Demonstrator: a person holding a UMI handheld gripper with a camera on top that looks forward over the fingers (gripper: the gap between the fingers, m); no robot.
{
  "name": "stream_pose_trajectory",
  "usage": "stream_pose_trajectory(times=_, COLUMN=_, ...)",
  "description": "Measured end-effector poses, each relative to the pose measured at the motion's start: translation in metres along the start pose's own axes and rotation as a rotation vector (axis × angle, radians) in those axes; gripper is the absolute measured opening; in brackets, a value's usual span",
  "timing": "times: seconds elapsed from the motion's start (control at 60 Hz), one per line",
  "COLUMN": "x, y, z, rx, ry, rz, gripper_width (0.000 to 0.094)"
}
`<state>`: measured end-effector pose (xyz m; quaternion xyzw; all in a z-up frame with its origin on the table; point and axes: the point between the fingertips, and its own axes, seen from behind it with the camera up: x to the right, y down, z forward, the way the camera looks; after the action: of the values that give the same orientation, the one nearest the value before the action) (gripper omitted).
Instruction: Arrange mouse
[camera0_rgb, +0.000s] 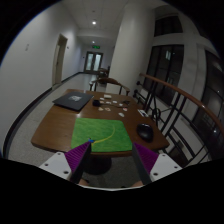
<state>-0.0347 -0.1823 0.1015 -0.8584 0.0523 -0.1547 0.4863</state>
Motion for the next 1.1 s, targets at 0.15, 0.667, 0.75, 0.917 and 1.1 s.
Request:
stream_pose_trajectory(times=0.15, x=0.048, y=0.006, z=0.035, rx=-0.027, ry=0.059, rz=0.005, gripper_width=0.0838)
stream_pose_trajectory(times=0.667, x=0.203, y=0.027, z=0.227, rx=-0.093, ry=0.072, rz=0.100, gripper_width=0.0843)
stream_pose_trajectory(times=0.75, x=0.213, y=0.015, z=0.252, rx=-0.095, ry=0.052, rz=0.087, gripper_width=0.0843)
stream_pose_trajectory(times=0.917, x=0.221, y=0.021, z=0.293, rx=-0.165, ry=0.070, rz=0.100, gripper_width=0.0661)
stream_pose_trajectory(times=1.1, x=0.224, y=0.016, z=0.298, rx=-0.131, ry=0.100, rz=0.174, gripper_width=0.0382)
